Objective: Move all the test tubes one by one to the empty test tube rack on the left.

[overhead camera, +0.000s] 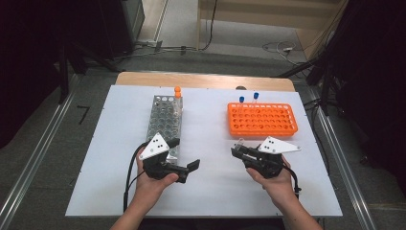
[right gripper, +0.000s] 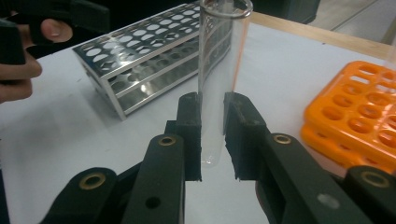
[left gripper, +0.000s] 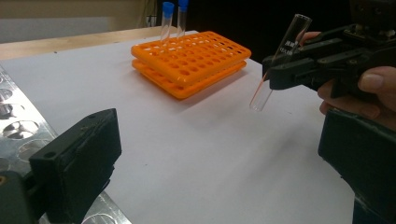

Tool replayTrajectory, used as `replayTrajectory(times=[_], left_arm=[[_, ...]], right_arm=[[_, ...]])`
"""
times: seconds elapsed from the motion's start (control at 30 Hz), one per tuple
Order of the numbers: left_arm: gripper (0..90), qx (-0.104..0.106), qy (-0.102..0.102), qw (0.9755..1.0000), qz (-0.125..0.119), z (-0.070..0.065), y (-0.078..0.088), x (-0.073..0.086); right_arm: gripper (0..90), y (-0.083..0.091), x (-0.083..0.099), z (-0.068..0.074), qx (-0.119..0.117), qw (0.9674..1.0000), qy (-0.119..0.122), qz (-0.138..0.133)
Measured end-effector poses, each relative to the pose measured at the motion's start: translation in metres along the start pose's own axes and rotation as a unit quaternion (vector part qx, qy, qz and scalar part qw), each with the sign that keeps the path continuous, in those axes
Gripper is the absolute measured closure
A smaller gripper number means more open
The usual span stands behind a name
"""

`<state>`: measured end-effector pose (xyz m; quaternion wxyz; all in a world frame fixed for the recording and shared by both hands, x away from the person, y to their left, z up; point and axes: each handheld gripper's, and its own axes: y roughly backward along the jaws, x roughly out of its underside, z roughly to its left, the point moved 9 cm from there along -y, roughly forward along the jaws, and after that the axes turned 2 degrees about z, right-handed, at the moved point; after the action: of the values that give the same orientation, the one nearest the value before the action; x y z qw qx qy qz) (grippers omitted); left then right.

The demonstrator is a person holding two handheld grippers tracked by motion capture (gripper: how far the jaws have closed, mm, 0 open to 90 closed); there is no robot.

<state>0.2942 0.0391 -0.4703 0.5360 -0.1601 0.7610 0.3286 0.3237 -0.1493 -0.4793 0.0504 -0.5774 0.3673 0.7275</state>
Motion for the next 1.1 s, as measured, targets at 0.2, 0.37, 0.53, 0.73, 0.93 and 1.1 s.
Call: replayTrajectory(times=[0.2, 0.37, 0.53, 0.73, 0.93, 1.1], left_arm=[[2.9, 0.02, -0.008, 0.9998, 0.0, -0.01, -0.004, -0.001], [13.2, 0.04, -0.019, 0.999, -0.003, -0.017, -0.004, -0.001], [31.0, 0.069, -0.035, 0.997, 0.009, -0.028, -0.008, 0.002], [46.2, 0.082, -0.051, 0.9952, 0.019, -0.038, -0.015, 0.005], [57.1, 0.092, -0.057, 0.9939, 0.021, -0.045, -0.019, 0.007], [66.7, 0.098, -0.062, 0.993, 0.026, -0.048, -0.021, 0.009]], right_arm=[[73.9, -0.01, 0.001, 0.022, -0.026, 0.9995, 0.014, 0.008], [73.9, -0.019, 0.004, 0.039, -0.043, 0.9985, 0.028, 0.019], [73.9, -0.026, 0.008, 0.05, -0.052, 0.9975, 0.038, 0.029], [74.0, -0.032, 0.01, 0.062, -0.067, 0.996, 0.046, 0.037], [73.9, -0.037, 0.012, 0.074, -0.08, 0.9942, 0.054, 0.046], [73.9, -0.037, 0.013, 0.078, -0.085, 0.9935, 0.059, 0.048]])
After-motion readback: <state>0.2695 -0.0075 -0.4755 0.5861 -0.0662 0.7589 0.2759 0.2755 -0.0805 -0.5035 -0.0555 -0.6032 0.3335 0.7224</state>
